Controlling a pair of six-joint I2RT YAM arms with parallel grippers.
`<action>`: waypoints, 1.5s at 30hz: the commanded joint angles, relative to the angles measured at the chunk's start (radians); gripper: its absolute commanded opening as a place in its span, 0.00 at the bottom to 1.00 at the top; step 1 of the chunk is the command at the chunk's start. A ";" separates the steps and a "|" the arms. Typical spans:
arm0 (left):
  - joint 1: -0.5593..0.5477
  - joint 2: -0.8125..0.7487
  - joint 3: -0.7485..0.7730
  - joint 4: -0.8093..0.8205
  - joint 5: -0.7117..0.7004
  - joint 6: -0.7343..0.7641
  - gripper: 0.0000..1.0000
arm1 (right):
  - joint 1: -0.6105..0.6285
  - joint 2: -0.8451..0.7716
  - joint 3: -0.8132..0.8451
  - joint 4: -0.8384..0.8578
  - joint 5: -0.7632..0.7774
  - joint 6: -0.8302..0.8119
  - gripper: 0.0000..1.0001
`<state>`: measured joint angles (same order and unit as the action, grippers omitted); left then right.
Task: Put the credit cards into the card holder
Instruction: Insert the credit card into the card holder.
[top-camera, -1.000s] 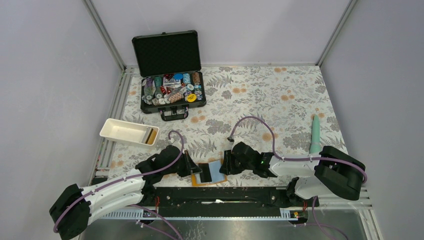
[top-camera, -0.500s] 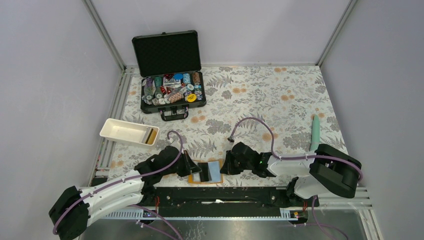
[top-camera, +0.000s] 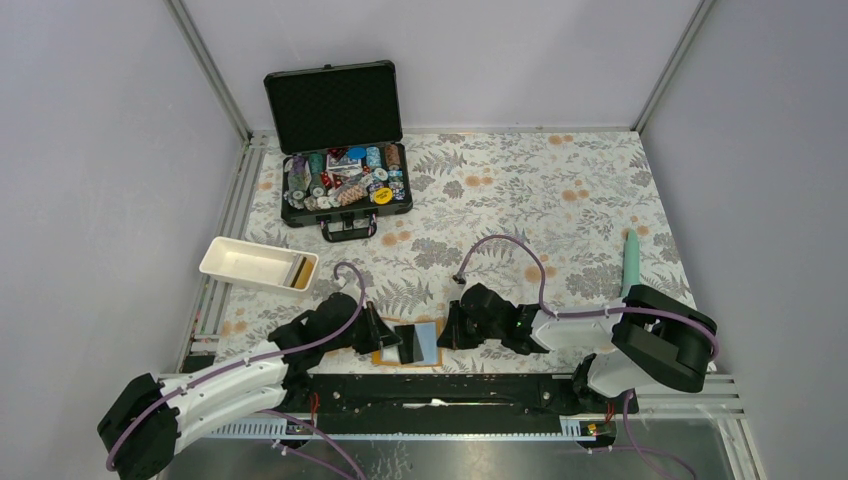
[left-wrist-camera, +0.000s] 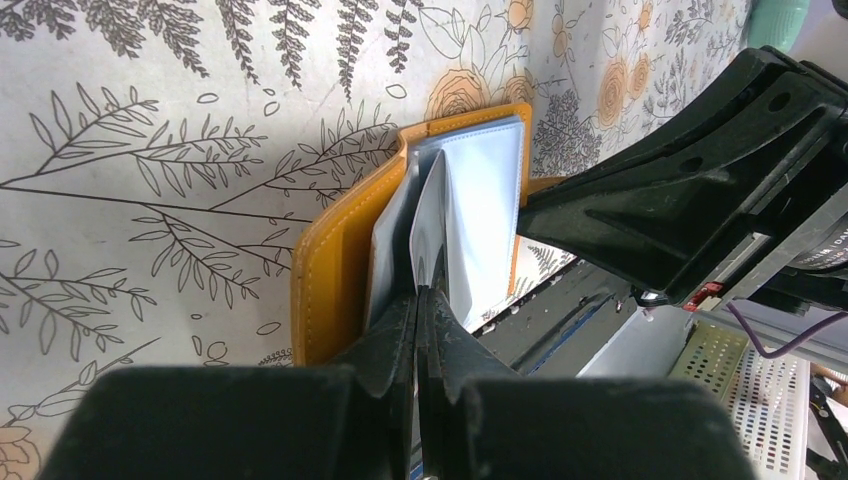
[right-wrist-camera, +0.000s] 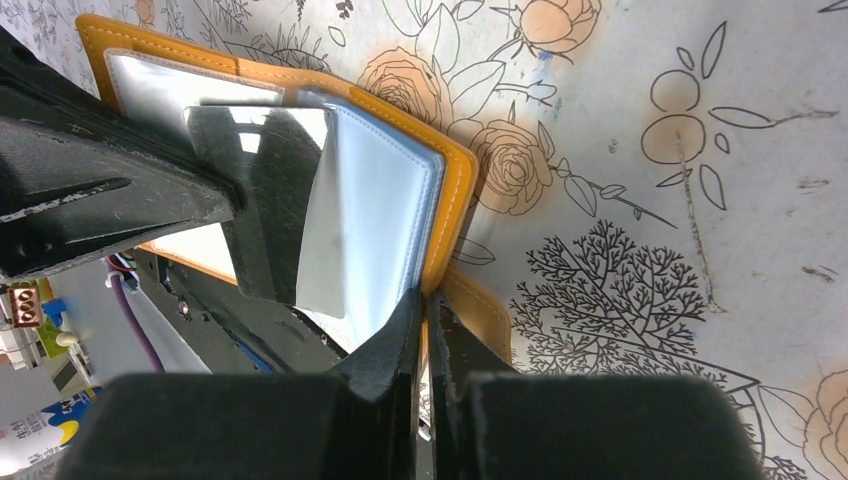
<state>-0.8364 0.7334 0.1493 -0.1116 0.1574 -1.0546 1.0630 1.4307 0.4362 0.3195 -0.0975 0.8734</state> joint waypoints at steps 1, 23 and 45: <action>-0.003 0.027 0.002 -0.026 0.062 0.016 0.00 | 0.009 0.052 0.000 -0.040 0.025 0.001 0.00; 0.035 -0.013 0.070 -0.137 0.088 0.068 0.00 | 0.009 0.057 0.008 -0.094 0.077 -0.002 0.00; 0.110 -0.039 0.072 -0.196 0.167 0.101 0.00 | 0.010 0.063 0.023 -0.119 0.088 -0.012 0.00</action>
<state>-0.7334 0.7101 0.1970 -0.2474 0.2890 -0.9855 1.0660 1.4513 0.4610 0.3031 -0.0872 0.8871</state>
